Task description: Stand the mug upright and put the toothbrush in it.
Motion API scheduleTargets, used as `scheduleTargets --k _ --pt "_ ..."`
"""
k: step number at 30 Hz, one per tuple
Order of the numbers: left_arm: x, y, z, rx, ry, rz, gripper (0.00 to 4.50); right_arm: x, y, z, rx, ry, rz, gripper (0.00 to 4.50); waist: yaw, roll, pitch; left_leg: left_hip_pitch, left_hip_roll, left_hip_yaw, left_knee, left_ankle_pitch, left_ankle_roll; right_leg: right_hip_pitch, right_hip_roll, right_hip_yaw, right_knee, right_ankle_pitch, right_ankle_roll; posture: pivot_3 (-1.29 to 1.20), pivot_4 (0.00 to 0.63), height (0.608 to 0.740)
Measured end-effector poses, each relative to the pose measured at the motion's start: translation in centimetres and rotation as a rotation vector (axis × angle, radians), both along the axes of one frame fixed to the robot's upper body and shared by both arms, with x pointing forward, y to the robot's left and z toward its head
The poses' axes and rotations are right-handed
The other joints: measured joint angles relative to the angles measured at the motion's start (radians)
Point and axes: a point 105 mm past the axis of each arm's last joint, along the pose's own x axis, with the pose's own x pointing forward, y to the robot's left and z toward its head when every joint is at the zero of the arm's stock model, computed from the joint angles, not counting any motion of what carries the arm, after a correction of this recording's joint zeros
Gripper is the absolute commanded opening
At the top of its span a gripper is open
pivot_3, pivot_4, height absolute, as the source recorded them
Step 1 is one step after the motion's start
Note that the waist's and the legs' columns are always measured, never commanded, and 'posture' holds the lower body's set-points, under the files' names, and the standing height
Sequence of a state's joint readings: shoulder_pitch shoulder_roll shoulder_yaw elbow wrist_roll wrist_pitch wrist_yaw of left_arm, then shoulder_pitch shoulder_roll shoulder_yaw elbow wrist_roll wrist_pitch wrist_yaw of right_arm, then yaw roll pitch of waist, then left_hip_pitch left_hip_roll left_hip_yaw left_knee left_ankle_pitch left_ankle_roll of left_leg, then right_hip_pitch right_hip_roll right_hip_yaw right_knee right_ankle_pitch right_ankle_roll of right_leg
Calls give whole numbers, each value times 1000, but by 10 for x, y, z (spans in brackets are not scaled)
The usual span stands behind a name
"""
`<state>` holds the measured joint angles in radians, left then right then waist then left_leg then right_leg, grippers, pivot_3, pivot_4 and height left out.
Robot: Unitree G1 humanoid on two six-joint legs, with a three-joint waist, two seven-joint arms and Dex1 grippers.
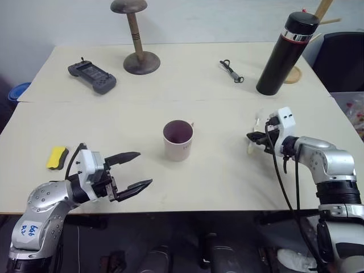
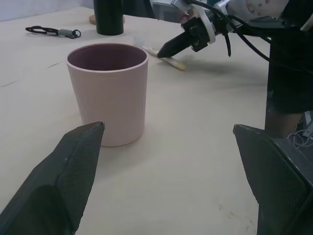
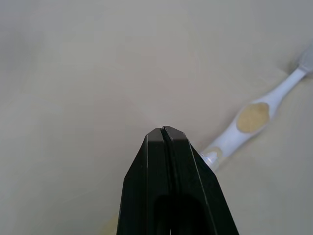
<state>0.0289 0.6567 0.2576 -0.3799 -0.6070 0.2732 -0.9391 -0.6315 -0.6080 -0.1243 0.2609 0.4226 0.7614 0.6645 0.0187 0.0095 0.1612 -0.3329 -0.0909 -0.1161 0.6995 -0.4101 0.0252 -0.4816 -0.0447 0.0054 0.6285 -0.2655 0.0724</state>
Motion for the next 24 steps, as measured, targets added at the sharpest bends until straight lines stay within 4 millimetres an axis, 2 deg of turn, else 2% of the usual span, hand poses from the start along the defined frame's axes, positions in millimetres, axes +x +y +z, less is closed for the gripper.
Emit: scheduleTargets --k 2,6,10,14,17,18,20,24 --pt "0 1 1 6 -1 3 4500 -2 1 7 14 -3 -1 897 1 0 0 0 0 0 0 0 0 0 0 0 0 0 0 0 150 740" --pt "1 0 2 7 -8 -5 4500 1 -11 27 -45 -22 -114 2239 6 0 0 -1 -1 -1 0 0 0 0 0 0 0 0 0 0 150 740" --pt "3 -6 4 6 -19 -40 4500 5 -25 18 -105 89 -246 3545 4 0 0 -1 -1 0 0 0 0 0 0 0 0 0 0 0 150 740" --pt "7 -10 1 3 -15 -60 4500 7 -34 4 -158 179 -318 3545 1 0 0 -1 -1 0 0 0 0 0 0 0 0 0 0 0 150 740" --pt "9 -16 6 9 -42 -90 4500 11 -32 4 -166 200 -315 3545 -1 0 0 -1 0 0 0 0 0 0 0 0 0 0 0 0 150 740" --pt "9 -16 7 10 -47 -92 4500 11 -30 2 -167 211 -302 3168 -1 0 0 -1 0 0 0 0 0 0 0 0 0 0 0 0 150 740" --pt "9 -17 7 10 -49 -93 4500 12 -27 1 -160 228 -277 2704 -6 0 0 -1 0 0 0 0 0 0 0 0 0 0 0 0 150 740" --pt "8 -16 6 11 -45 -93 4500 14 -29 0 -149 249 -268 1296 -1 0 0 -1 -1 0 1 0 0 0 0 0 0 0 0 0 150 740"
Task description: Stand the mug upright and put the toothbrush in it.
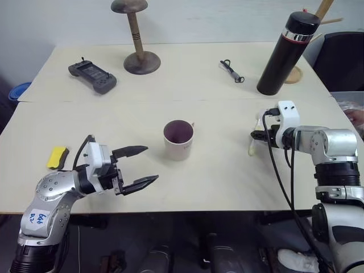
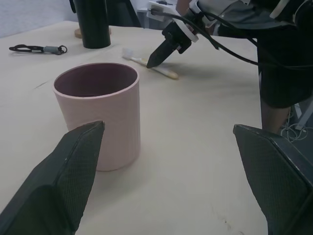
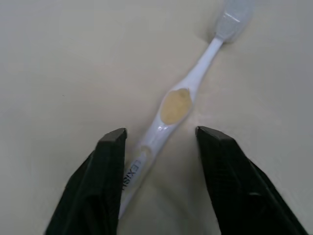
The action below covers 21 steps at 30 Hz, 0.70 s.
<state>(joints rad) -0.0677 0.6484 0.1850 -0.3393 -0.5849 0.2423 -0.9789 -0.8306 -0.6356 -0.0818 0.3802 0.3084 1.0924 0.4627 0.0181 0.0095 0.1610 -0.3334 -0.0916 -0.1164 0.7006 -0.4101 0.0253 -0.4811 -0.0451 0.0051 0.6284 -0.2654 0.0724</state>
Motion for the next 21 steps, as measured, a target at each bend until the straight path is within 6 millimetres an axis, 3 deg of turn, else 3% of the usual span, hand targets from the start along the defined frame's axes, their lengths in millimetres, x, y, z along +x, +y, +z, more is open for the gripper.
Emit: scheduleTargets --k 4,8,10,13,15,18,21 --pt "0 0 1 0 -15 1 4500 -1 -7 0 -14 15 -1 64 4 0 0 0 0 0 0 0 0 0 0 0 0 0 0 0 150 740" --pt "0 1 0 -7 -17 20 4500 -3 -9 2 11 10 68 66 4 0 0 0 0 0 0 0 0 0 0 0 0 0 0 0 150 740" --pt "0 4 -2 -15 -10 43 4500 -2 3 10 72 -44 160 66 2 0 0 -1 0 0 0 0 0 -1 0 0 0 0 0 0 150 740" --pt "2 12 -2 -37 -9 101 4500 -9 60 51 258 -311 471 66 -20 0 0 -1 2 1 -1 0 0 -2 2 0 1 0 0 0 150 740" --pt "3 16 -1 -60 -9 131 4500 -24 102 83 412 -541 671 66 -31 0 0 0 3 1 -2 0 -1 -2 3 0 1 0 0 0 150 740" --pt "6 24 -6 -90 16 181 4500 -44 146 110 574 -774 819 66 -42 1 0 0 2 -1 -1 0 -1 -1 2 -1 5 0 0 0 150 740" --pt "8 34 -17 -95 59 229 4500 -58 189 118 661 -912 907 66 -46 1 0 0 1 -2 -1 0 -1 -2 1 -2 6 0 0 0 150 740"
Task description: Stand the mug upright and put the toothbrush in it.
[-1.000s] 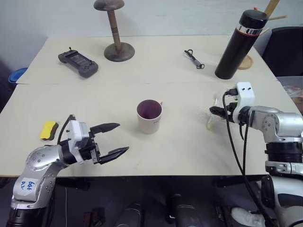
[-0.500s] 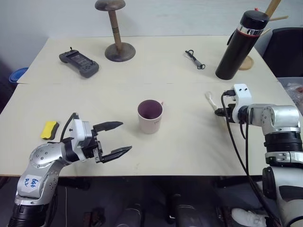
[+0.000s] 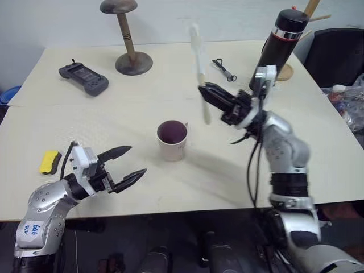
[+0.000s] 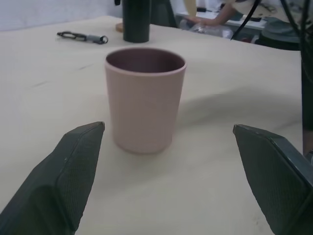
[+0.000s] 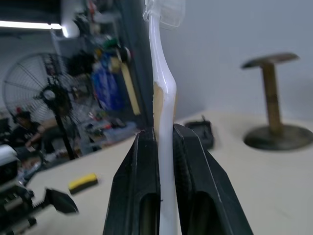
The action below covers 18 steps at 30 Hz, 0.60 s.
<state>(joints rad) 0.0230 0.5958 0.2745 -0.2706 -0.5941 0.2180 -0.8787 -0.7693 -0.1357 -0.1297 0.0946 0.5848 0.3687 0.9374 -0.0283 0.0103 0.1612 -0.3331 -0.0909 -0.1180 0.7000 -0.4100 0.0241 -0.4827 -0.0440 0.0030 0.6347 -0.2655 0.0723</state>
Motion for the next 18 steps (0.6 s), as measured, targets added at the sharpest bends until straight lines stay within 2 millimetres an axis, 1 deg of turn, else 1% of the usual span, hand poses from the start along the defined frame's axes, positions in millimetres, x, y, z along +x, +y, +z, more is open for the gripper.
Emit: scheduleTargets --k 1,3,5,6,8,9,13,16,18 --pt "1 1 -1 -2 5 7 4500 -3 10 0 17 -16 18 66 -1 0 0 0 0 0 0 0 0 0 0 0 0 0 0 0 150 740" --pt "2 2 -1 -5 0 19 4500 -3 36 -8 20 -40 32 66 0 0 0 0 -1 -2 1 0 0 0 -1 -2 1 0 0 0 150 740" --pt "3 3 1 -5 -12 25 4500 3 46 -17 37 -20 6 66 0 0 0 0 -2 -2 1 0 0 1 -1 -3 1 0 0 0 150 740" --pt "3 3 2 -5 -16 27 4500 5 47 -21 39 -11 -3 66 0 0 0 0 -2 -2 1 0 0 1 -1 -3 1 0 0 0 150 740" --pt "4 5 3 -2 -23 38 4500 8 52 -30 34 10 -1 788 -3 0 0 0 -2 -2 1 0 0 1 -1 -4 1 0 -1 0 150 740" --pt "4 6 4 -1 -27 43 4500 8 53 -35 30 17 1 1067 -5 0 0 0 -1 -2 1 0 0 1 -1 -4 1 0 -1 0 150 740" --pt "5 7 5 -2 -42 61 4500 10 48 -56 -21 12 -17 2419 -10 0 0 0 -1 -2 1 0 0 1 -1 -4 1 0 -1 0 150 740" --pt "5 8 5 -4 -42 64 4500 10 34 -59 -58 -11 -34 3496 -9 0 0 0 -1 -2 1 0 0 1 -2 -4 1 0 -1 0 150 740" --pt "3 10 4 -2 -44 71 4500 6 19 -58 -86 -47 -57 4118 -8 0 0 0 -1 -2 1 0 0 1 -2 -4 1 0 -1 0 150 740"
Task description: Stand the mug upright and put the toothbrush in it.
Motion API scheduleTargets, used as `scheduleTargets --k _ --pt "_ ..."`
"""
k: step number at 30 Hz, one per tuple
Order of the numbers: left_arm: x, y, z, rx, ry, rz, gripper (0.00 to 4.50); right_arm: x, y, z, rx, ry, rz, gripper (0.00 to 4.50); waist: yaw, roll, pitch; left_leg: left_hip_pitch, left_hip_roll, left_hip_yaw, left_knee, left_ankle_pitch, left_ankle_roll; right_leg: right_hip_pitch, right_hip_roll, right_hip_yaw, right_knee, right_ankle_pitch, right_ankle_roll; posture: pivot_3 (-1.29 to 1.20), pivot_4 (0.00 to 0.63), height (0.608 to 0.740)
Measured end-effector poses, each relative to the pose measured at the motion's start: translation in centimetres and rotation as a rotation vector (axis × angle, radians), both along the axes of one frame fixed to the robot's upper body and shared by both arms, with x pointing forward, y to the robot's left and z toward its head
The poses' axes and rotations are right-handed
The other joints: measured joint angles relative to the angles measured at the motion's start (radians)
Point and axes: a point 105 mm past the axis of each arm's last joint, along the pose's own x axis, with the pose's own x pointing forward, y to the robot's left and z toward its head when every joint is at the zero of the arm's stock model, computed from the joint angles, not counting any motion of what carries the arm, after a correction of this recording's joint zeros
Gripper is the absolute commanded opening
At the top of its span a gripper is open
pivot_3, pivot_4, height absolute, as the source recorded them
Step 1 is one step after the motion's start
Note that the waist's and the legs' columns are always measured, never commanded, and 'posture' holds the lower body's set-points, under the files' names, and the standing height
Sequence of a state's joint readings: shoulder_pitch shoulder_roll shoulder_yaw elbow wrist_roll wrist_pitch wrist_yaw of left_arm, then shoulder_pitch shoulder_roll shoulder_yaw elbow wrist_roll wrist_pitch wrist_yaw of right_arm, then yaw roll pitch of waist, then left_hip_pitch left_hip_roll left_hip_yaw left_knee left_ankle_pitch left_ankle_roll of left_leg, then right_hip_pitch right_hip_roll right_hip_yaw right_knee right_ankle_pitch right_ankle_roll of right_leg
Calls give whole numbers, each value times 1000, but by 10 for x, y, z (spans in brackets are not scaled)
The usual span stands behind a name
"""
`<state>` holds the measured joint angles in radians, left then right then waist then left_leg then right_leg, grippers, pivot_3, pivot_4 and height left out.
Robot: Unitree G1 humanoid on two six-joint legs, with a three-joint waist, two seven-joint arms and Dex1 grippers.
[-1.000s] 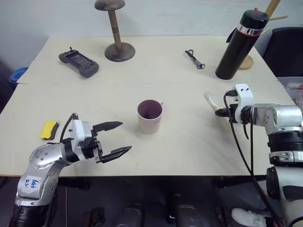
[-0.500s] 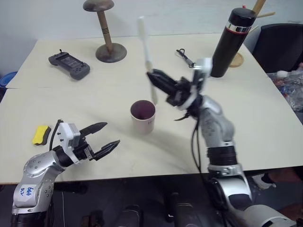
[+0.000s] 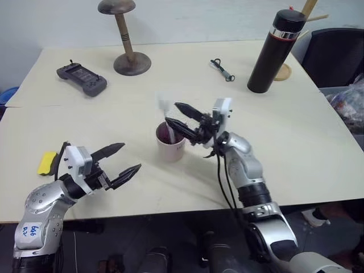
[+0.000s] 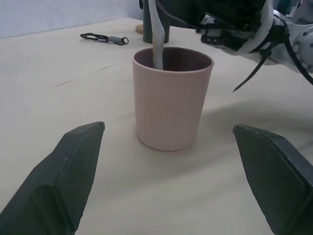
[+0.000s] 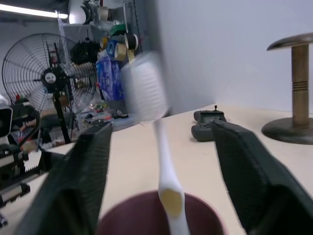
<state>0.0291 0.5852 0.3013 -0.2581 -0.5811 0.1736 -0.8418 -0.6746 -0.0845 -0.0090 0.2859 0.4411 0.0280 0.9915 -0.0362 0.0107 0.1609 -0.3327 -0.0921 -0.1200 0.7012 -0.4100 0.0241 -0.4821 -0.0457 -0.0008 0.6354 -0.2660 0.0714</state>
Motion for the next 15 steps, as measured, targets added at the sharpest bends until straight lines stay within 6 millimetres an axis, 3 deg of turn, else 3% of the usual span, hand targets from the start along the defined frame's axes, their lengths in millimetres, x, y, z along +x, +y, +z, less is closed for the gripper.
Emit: scheduleTargets --k 1,4,10,13,15 --pt "-1 1 -1 4 -4 5 4500 -5 -12 -3 -41 -28 -12 4468 4 0 0 0 0 0 0 0 0 0 0 0 0 0 0 0 150 740" --pt "-7 16 -10 53 17 59 4500 -16 -45 -19 -148 -28 -45 4468 8 0 0 0 0 1 0 0 0 0 0 1 -1 0 0 0 150 740" --pt "-28 51 -50 242 146 141 4500 -48 -132 -65 -520 4 -48 4468 18 0 0 1 0 2 -1 -1 2 2 0 2 -7 0 0 0 150 740" --pt "-29 56 -51 304 110 167 4500 -55 -161 -89 -613 22 -70 4468 33 0 0 4 1 5 -2 -1 2 3 0 4 -7 0 1 0 150 740" --pt "-28 57 -50 340 78 179 4500 -55 -169 -96 -625 13 -98 4468 35 0 0 5 1 7 -2 -1 2 4 0 6 -6 0 1 0 150 740"
